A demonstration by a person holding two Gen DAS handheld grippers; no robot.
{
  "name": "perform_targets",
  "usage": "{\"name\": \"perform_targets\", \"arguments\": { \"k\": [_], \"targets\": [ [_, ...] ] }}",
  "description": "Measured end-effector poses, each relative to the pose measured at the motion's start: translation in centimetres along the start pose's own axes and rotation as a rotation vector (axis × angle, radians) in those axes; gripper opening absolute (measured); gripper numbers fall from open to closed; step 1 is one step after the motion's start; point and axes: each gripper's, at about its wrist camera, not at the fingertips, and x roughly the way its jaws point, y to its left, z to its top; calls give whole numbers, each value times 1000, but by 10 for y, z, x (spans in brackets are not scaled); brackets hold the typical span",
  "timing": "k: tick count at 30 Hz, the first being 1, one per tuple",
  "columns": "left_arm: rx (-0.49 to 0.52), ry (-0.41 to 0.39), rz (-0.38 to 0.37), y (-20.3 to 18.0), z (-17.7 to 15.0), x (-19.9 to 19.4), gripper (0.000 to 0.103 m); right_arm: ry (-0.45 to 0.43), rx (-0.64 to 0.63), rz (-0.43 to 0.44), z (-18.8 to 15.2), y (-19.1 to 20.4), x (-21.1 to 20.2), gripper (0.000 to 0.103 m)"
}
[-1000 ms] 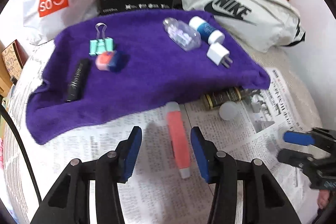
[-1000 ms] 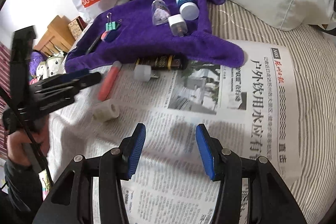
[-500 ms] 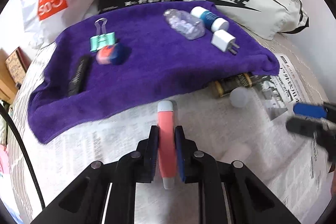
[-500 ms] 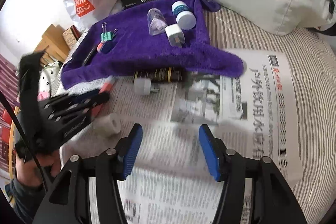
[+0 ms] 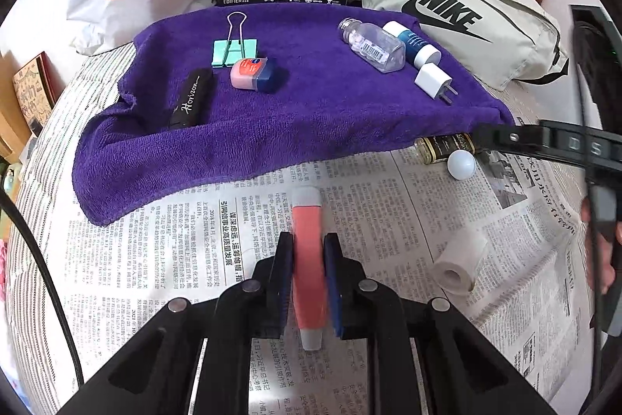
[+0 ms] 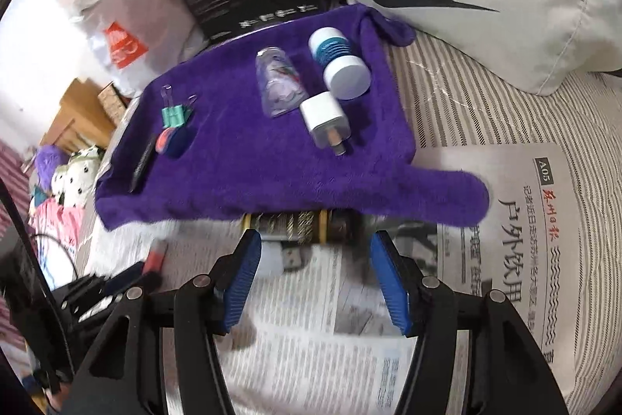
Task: Organize rigid objects
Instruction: 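Grasp the black-gold Grand Reserve bottle with the right gripper while the left holds the pink tube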
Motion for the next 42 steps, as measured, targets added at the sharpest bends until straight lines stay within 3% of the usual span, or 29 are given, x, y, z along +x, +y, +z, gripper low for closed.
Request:
{"name": "perform_targets", "arguments": {
  "k": [9,19,24,30,33,34,35,38,42],
  "targets": [
    [-11,-8,-28,3,-1,-1,16,-11,23,2,6,11,23,61],
    [-43,-10,-81,12,-2,-2,16,91,-188,94,-17,46,21,61],
    [-50,-10,-100,15,-2,-2,16,57,-251,26,-13,54,18,61],
    [-61,-5,-118,18,-2,-2,16,94,-424,-24,-12,78,36,61],
    [-63,-4,-121,18,-2,-2,16,71,-508,-55,-17,88,37,51],
    [-62,-4,-120,18,-2,-2,16,71,-506,-48,-18,87,36,40],
    [-60,-3,-118,18,-2,-2,16,72,-494,-49,-17,85,34,36],
    [-56,-3,-114,17,-2,-2,16,82,-439,-63,-17,71,28,28],
    [-53,-5,-110,16,-2,-2,16,95,-341,-84,-19,43,16,26]
  ]
}}
